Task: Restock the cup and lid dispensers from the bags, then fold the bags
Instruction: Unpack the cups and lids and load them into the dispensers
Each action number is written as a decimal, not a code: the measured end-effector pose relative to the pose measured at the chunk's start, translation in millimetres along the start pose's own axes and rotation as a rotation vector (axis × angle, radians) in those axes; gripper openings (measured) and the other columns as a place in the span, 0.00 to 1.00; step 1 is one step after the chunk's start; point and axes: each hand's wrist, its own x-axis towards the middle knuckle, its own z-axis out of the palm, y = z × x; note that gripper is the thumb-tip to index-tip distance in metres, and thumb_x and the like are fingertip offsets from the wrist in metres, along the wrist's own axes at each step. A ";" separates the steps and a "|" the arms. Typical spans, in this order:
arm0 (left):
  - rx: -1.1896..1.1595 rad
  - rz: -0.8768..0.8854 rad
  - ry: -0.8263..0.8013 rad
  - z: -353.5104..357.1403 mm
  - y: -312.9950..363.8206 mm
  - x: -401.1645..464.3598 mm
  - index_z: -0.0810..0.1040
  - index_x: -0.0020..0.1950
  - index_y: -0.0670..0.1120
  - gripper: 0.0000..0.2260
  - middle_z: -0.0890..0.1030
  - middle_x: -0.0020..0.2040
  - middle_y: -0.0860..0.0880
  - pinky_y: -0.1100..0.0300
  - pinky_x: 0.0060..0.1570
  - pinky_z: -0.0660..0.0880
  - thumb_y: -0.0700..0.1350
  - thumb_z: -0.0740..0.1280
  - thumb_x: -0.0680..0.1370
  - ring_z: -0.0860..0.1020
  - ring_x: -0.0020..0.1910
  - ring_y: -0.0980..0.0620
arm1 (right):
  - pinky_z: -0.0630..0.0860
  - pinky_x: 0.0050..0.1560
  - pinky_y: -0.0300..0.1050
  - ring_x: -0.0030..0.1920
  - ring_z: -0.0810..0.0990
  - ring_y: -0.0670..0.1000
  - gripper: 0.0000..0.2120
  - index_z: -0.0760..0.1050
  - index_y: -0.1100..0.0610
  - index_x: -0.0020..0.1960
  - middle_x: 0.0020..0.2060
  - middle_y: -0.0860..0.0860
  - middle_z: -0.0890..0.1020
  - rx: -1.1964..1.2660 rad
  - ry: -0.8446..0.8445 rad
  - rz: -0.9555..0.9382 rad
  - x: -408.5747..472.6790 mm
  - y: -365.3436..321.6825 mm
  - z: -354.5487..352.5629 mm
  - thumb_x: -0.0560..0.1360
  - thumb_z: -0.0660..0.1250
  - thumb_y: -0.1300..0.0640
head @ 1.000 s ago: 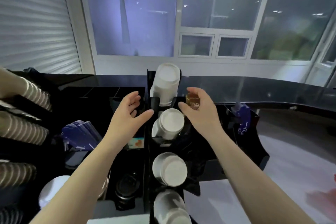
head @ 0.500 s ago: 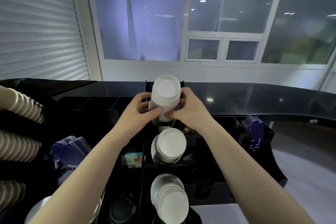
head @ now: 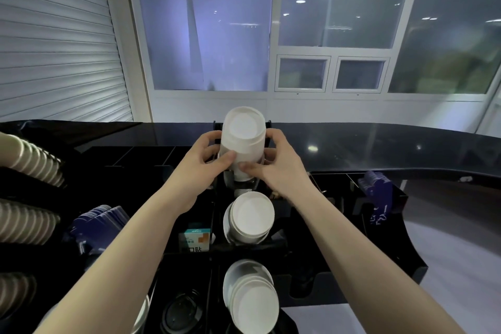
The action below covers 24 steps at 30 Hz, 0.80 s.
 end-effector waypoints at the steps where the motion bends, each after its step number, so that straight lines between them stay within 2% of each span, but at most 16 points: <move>1: -0.005 0.004 -0.006 1.7 3.1 -0.2 0.69 0.63 0.63 0.19 0.81 0.56 0.58 0.52 0.48 0.75 0.56 0.69 0.74 0.79 0.56 0.56 | 0.78 0.52 0.50 0.46 0.83 0.46 0.27 0.67 0.39 0.55 0.44 0.46 0.84 0.043 -0.002 -0.007 -0.5 0.1 0.0 0.62 0.77 0.48; 4: -0.009 0.019 -0.029 5.6 12.5 -1.8 0.69 0.58 0.68 0.14 0.81 0.55 0.59 0.58 0.48 0.73 0.56 0.67 0.76 0.78 0.54 0.62 | 0.79 0.54 0.57 0.47 0.84 0.50 0.28 0.66 0.44 0.59 0.46 0.49 0.84 0.113 -0.029 -0.008 -3.3 -3.6 -4.1 0.65 0.77 0.50; 7: 0.005 0.037 -0.064 6.6 17.2 -6.9 0.68 0.64 0.64 0.19 0.80 0.58 0.57 0.57 0.59 0.71 0.57 0.67 0.75 0.77 0.58 0.60 | 0.77 0.56 0.55 0.50 0.82 0.48 0.27 0.68 0.45 0.58 0.49 0.48 0.82 0.081 -0.022 -0.001 -8.9 -12.6 -10.2 0.66 0.78 0.50; 10: -0.002 0.183 -0.036 7.4 28.9 -19.8 0.69 0.67 0.59 0.24 0.80 0.60 0.55 0.61 0.58 0.73 0.56 0.69 0.72 0.76 0.61 0.57 | 0.75 0.57 0.45 0.55 0.77 0.42 0.26 0.68 0.41 0.55 0.53 0.42 0.78 0.050 0.089 -0.097 -24.5 -27.7 -12.2 0.64 0.79 0.49; 12: 0.002 0.307 0.000 7.7 40.1 -31.2 0.69 0.68 0.56 0.25 0.78 0.63 0.55 0.58 0.60 0.71 0.54 0.69 0.71 0.75 0.63 0.56 | 0.70 0.55 0.34 0.56 0.74 0.36 0.26 0.67 0.38 0.54 0.54 0.37 0.76 0.058 0.169 -0.216 -39.2 -41.9 -12.8 0.63 0.78 0.48; 13: 0.004 0.361 0.009 7.7 44.2 -37.6 0.69 0.69 0.54 0.26 0.77 0.64 0.54 0.55 0.62 0.70 0.52 0.70 0.71 0.74 0.65 0.54 | 0.70 0.55 0.33 0.56 0.74 0.35 0.27 0.67 0.38 0.55 0.54 0.36 0.76 0.076 0.187 -0.257 -46.8 -48.3 -13.3 0.63 0.78 0.47; 14: 0.002 0.401 0.016 7.3 46.7 -45.3 0.68 0.69 0.51 0.27 0.76 0.65 0.53 0.54 0.63 0.70 0.50 0.71 0.71 0.73 0.66 0.53 | 0.73 0.55 0.36 0.56 0.75 0.37 0.28 0.67 0.40 0.57 0.54 0.37 0.77 0.096 0.190 -0.280 -54.4 -53.3 -13.8 0.62 0.77 0.46; 16: 0.016 0.434 0.048 5.9 48.2 -62.9 0.67 0.69 0.49 0.31 0.75 0.64 0.55 0.59 0.61 0.72 0.50 0.73 0.68 0.73 0.65 0.55 | 0.76 0.54 0.45 0.53 0.76 0.40 0.31 0.67 0.45 0.61 0.53 0.34 0.77 0.090 0.176 -0.307 -70.9 -60.5 -13.1 0.63 0.79 0.47; 18: 0.059 0.434 0.082 3.7 46.6 -82.5 0.68 0.67 0.53 0.32 0.74 0.64 0.57 0.61 0.58 0.73 0.54 0.74 0.66 0.74 0.64 0.55 | 0.75 0.56 0.40 0.56 0.75 0.38 0.34 0.65 0.44 0.65 0.54 0.28 0.74 0.046 0.146 -0.342 -89.3 -63.5 -9.3 0.65 0.78 0.50; 20: 0.083 0.426 0.100 0.3 42.1 -102.2 0.69 0.63 0.61 0.28 0.74 0.62 0.60 0.61 0.55 0.75 0.56 0.74 0.65 0.75 0.62 0.54 | 0.73 0.57 0.34 0.60 0.73 0.36 0.34 0.63 0.42 0.67 0.57 0.29 0.74 0.030 0.098 -0.346 -108.6 -64.5 -4.3 0.67 0.77 0.49; 22: 0.098 0.399 0.111 -5.1 36.2 -122.1 0.69 0.58 0.68 0.25 0.75 0.59 0.63 0.64 0.53 0.75 0.57 0.74 0.64 0.76 0.59 0.56 | 0.73 0.60 0.38 0.63 0.73 0.39 0.31 0.65 0.40 0.68 0.59 0.33 0.75 0.045 0.042 -0.326 -128.3 -65.3 0.4 0.69 0.74 0.46; 24: 0.104 0.356 0.091 -10.6 27.9 -141.5 0.69 0.56 0.70 0.23 0.76 0.58 0.64 0.65 0.53 0.74 0.57 0.73 0.65 0.76 0.60 0.59 | 0.72 0.63 0.47 0.65 0.72 0.41 0.28 0.66 0.40 0.68 0.62 0.36 0.75 0.062 0.016 -0.290 -147.7 -66.8 5.2 0.69 0.70 0.42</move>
